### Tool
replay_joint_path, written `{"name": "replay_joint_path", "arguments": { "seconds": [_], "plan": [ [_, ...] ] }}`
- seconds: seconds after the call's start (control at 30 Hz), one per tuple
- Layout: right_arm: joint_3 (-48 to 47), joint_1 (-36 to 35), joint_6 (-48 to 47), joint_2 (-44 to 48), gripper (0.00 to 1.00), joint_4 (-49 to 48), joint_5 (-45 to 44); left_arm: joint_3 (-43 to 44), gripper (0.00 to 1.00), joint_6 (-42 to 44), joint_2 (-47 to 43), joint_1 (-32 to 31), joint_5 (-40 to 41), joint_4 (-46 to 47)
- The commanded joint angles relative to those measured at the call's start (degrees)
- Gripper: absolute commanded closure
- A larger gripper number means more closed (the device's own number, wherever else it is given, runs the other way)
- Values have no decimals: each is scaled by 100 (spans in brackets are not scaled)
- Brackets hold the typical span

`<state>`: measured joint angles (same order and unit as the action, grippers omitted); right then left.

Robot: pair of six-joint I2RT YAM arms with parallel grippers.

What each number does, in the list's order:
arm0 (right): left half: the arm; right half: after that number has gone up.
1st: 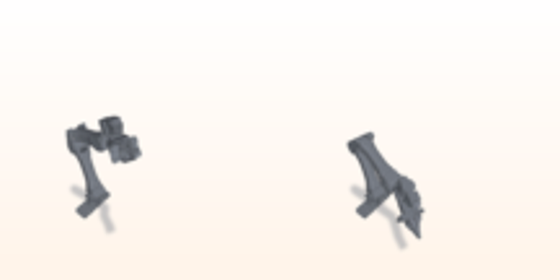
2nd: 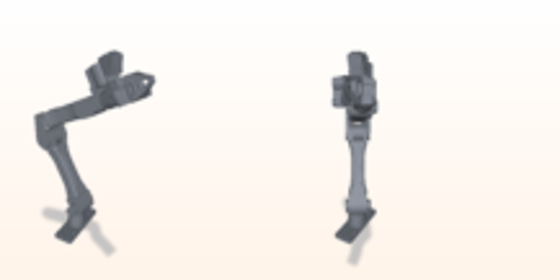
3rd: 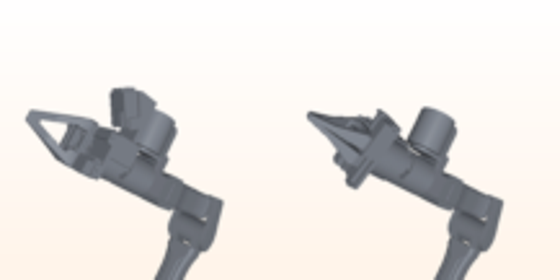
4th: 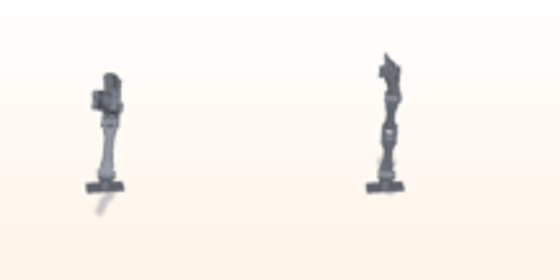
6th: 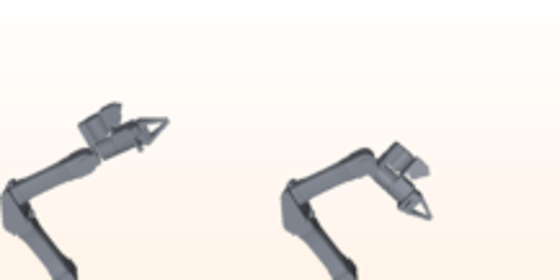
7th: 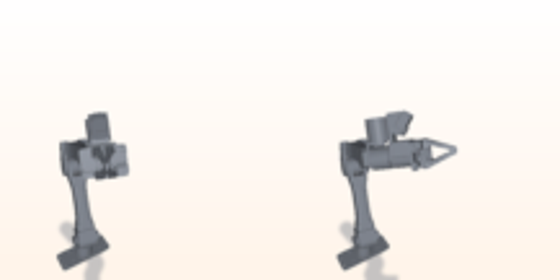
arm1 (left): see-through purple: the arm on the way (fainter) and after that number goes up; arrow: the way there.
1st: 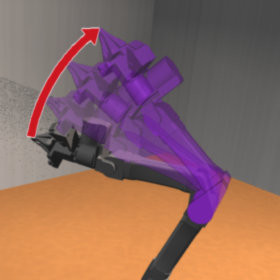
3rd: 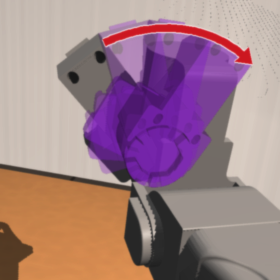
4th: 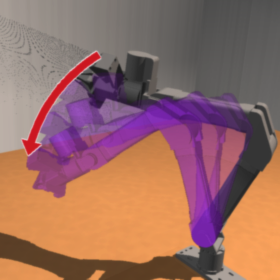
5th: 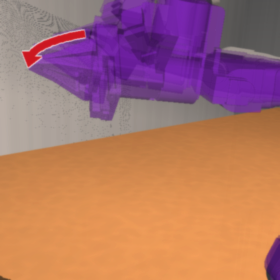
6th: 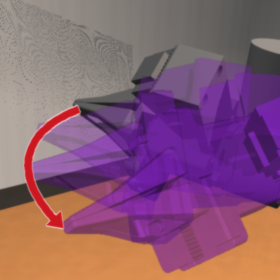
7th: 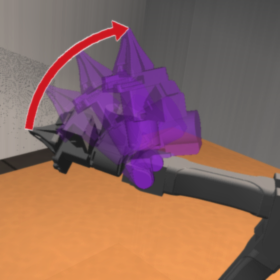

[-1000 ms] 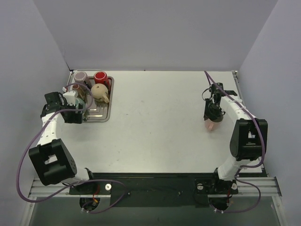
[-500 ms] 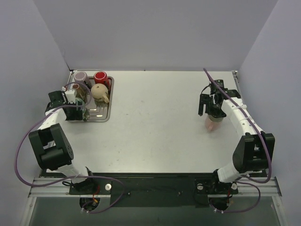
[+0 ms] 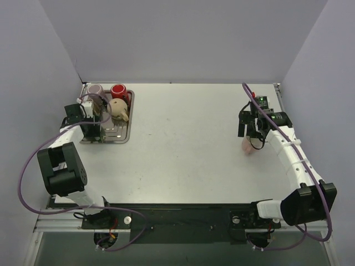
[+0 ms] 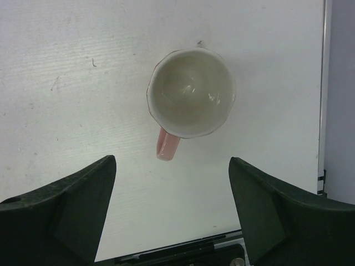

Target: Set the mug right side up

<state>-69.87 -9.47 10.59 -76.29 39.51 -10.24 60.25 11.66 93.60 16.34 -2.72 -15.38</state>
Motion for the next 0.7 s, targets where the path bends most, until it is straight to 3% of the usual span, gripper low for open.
{"name": "replay_joint_path", "arguments": {
  "seconds": [0.0, 0.17, 0.23, 0.37, 0.4, 0.57, 0.67],
  "plan": [
    [52, -63, 22, 404, 23, 321, -356, 110, 26, 29, 325, 124, 404, 448],
    [52, -142, -4, 563, 23, 321, -347, -127, 41, 152, 387, 273, 316, 544],
    [52, -186, -30, 615, 23, 321, -347, -162, 53, 152, 369, 308, 272, 606],
    [87, -186, -92, 730, 23, 312, -330, -215, 83, 161, 282, 370, 272, 835],
    [122, -178, -92, 791, 23, 312, -338, -154, 100, 170, 229, 396, 72, 739],
    [184, -370, 4, 1177, 23, 321, -338, -163, 100, 82, -631, 449, -474, 124],
    [123, -643, 171, 1511, 23, 190, -303, 73, 100, 3, -1526, 537, -1245, -430]
  ]
}}
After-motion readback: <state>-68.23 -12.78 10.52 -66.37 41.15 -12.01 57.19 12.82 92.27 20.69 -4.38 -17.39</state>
